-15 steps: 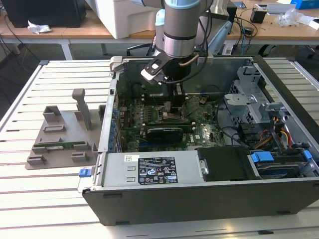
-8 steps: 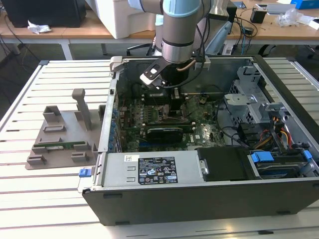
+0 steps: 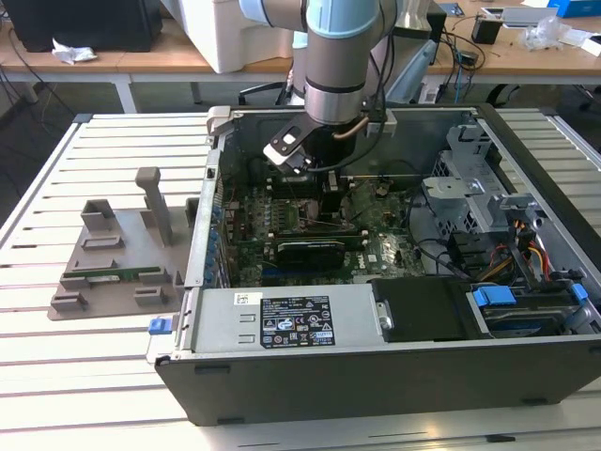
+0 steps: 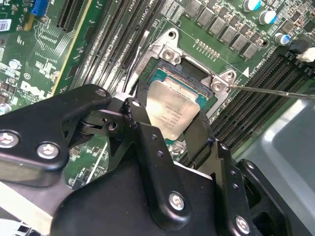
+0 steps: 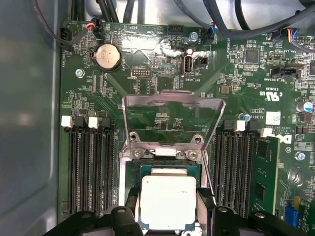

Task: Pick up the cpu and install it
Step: 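Place the cpu into insertion slot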

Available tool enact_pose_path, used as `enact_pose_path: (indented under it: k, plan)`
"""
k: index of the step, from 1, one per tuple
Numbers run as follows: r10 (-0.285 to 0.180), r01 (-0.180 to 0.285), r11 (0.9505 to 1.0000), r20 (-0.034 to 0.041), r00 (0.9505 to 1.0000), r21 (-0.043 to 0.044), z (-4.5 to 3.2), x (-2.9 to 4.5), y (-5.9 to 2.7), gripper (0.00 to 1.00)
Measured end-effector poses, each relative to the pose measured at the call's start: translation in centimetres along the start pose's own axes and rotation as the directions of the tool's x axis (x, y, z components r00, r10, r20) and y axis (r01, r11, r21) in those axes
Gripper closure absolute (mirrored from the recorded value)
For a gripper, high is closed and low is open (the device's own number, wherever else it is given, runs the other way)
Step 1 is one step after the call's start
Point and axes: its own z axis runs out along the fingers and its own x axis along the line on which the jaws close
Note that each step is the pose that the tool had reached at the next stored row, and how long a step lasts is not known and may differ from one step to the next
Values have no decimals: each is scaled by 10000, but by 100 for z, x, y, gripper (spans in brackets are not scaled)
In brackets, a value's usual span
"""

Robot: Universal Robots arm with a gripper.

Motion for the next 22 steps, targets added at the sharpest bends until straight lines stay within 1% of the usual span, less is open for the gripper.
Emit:
enact_pose_path:
  k: [6,13,19,20,21,22]
  plan:
    - [-2,2,10000,0,10000,0,63,2,-8,46]
    - [-2,2,10000,1,10000,1,83,15,-8,46]
    - [-1,1,10000,-2,10000,0,86,17,-6,46]
    - [-1,1,10000,-1,10000,-1,86,17,-6,45]
    - [-1,1,10000,-2,10000,0,86,17,-6,38]
    - [-2,2,10000,-1,10000,0,86,17,-5,38]
